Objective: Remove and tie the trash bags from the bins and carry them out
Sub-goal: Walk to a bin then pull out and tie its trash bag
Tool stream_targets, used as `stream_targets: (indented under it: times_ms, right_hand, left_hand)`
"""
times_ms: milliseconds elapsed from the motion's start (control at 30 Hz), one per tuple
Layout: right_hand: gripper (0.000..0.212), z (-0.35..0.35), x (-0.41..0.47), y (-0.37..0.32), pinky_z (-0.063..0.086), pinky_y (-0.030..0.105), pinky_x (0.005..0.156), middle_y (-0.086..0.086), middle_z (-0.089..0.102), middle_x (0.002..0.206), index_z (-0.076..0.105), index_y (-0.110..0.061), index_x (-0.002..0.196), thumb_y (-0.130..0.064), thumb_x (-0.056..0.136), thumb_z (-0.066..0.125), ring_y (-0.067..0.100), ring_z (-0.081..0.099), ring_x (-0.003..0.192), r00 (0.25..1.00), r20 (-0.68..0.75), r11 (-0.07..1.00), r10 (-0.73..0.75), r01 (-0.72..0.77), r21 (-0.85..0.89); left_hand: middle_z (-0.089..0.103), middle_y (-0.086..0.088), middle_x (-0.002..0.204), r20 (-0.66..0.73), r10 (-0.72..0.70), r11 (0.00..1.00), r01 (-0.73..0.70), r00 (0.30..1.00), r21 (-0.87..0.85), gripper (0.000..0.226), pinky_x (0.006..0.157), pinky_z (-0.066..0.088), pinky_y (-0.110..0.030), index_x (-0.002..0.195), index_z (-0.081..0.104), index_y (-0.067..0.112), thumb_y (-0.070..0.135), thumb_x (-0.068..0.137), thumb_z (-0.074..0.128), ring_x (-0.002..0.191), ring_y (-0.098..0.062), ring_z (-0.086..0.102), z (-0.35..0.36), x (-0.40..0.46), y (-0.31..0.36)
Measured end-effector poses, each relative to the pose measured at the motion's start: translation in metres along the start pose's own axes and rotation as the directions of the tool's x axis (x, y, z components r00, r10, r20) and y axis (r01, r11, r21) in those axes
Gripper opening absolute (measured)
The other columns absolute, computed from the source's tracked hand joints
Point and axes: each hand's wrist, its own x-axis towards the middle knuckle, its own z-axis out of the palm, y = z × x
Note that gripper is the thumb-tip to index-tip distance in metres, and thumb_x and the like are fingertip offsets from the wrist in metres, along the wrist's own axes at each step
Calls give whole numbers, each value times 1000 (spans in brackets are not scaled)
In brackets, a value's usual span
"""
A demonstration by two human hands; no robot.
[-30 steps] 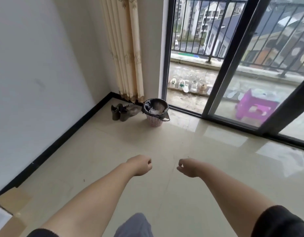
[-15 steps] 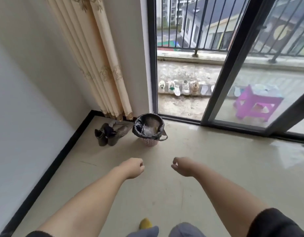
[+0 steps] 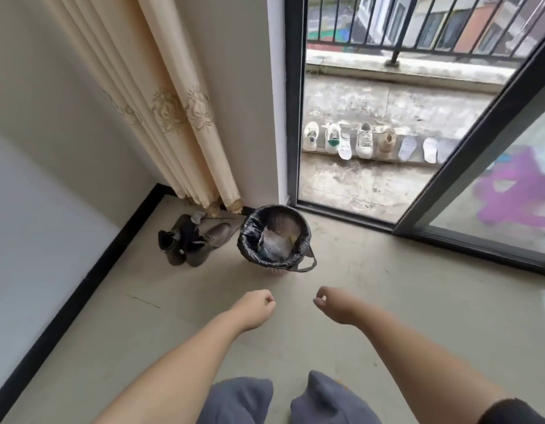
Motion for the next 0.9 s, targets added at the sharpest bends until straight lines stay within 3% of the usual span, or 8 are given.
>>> stream_targets:
  times_ms: [133,233,333,400,500,633,767,900]
  right_hand:
    - [38,27,105,17,42,32,91,15,60,124,55,-7,121,-31,99,35,31,55,115,999,-31,996,13,-11,90]
    - [35,60,186,27,43,31,84,16,64,115,58,-4,110,-28,98,35,31,58,108,998,-63,982,28,-16,188]
    - [29,90,266,41,45,32,79,18,67,104,54,-6,87,-26,97,36,33,63,98,993,-111,951,37,-1,309]
    - [37,106,311,50,50,38,86,20,68,103,56,-2,88,-30,98,36,35,64,95,988,-145,928,53,5,373]
    - [51,122,374,62,51,39,83,20,69,100,60,3,92,-40,99,33,36,66,91,967,-242,903,75,38,428]
    - [66,133,434,73,55,34,67,16,73,82,66,1,81,-57,91,38,30,71,76,941,-298,798,159,55,600]
    - [47,133,450,76,58,30,59,19,72,79,67,5,92,-38,87,49,27,68,62,934,-279,620,224,84,780]
    - [38,131,437,75,57,32,59,21,72,79,64,4,88,-30,88,47,28,67,59,927,-291,597,237,97,796]
  left_hand:
    - [63,0,88,35,-55,993,59,998,-101,17,72,45,-29,88,57,20,24,90,41,80,-21,56,19,104,-40]
    - [63,2,76,30,-131,967,135,991,-214,17,73,50,-29,80,55,19,23,91,43,66,-18,55,37,190,-81]
    - [60,1,74,-6,-151,949,143,988,-280,19,57,43,-22,92,53,12,25,97,41,62,-12,54,49,268,-113]
    - [60,0,75,-18,-170,915,151,985,-375,25,61,42,-23,99,54,10,29,99,37,64,-13,56,58,310,-132]
    - [65,-5,79,-24,-179,812,133,984,-568,36,71,47,-28,99,57,13,41,100,35,70,-18,60,70,365,-158]
    - [68,-5,63,-15,-171,554,84,985,-828,46,66,49,-29,83,61,9,49,96,41,61,-19,63,76,420,-179]
    - [66,-11,67,34,-155,487,106,987,-867,30,65,54,-31,88,58,6,33,93,46,61,-21,65,70,431,-176]
    - [66,-13,57,73,-180,280,122,981,-952,22,63,56,-34,81,56,2,16,90,41,46,-22,65,87,410,-152]
